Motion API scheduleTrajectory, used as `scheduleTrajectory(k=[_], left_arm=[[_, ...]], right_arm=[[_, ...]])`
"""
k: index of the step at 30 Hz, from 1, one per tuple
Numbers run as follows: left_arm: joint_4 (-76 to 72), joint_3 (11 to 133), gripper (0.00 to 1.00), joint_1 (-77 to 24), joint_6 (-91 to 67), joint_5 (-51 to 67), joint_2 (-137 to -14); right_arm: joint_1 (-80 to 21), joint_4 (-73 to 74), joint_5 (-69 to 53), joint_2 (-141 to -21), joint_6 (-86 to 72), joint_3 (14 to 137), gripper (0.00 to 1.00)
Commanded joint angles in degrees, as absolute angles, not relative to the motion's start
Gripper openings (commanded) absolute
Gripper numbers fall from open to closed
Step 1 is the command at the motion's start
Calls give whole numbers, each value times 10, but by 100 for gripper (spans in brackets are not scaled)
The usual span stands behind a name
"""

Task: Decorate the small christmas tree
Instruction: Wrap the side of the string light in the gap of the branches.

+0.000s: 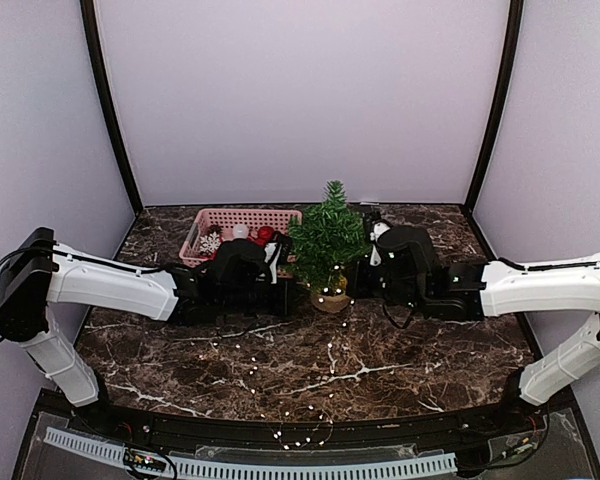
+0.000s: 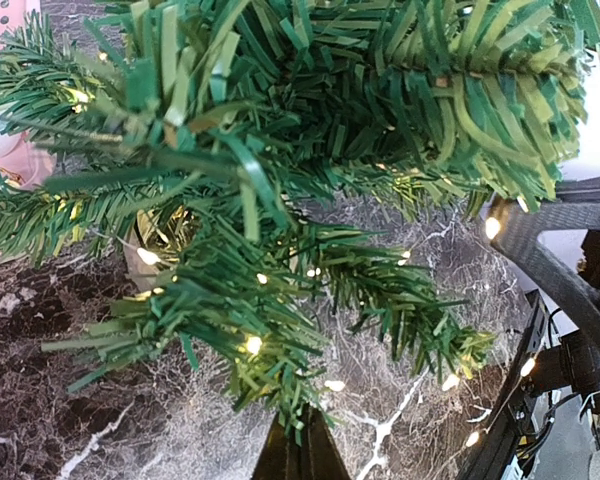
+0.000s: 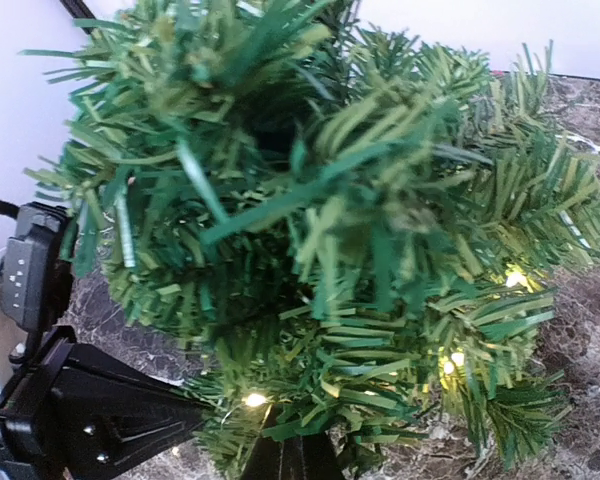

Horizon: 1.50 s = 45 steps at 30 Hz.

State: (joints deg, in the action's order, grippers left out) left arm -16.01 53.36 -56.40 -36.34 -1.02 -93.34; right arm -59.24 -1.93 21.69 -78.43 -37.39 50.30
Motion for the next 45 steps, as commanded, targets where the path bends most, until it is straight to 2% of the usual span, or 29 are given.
scheduleTrajectory(k=[1,13,15,17,19,21,28,45], left_arm=[[-172,523,0,-559,-366,-10,-924],[-179,522,0,-559,-355,-3,-924],[-182,517,5,-559,-345,-11,-915],[-186,500,20,-559,-325,-25,-898],[-187,488,30,-559,-300,-43,-868],[-182,478,33,-559,-268,-57,-847],[-148,467,34,-559,-238,-75,-820],[-259,454,41,-552,-330,-6,-882]], right_arm=[[-581,-24,235,-780,-404,483,0],[-577,-68,194,-808,-423,439,0],[-577,-73,193,-809,-424,440,0],[-577,-75,195,-809,-424,442,0],[-577,-75,196,-809,-425,443,0],[-577,-73,197,-809,-427,442,0],[-577,-72,200,-802,-429,438,0],[-577,-68,203,-793,-430,436,0]])
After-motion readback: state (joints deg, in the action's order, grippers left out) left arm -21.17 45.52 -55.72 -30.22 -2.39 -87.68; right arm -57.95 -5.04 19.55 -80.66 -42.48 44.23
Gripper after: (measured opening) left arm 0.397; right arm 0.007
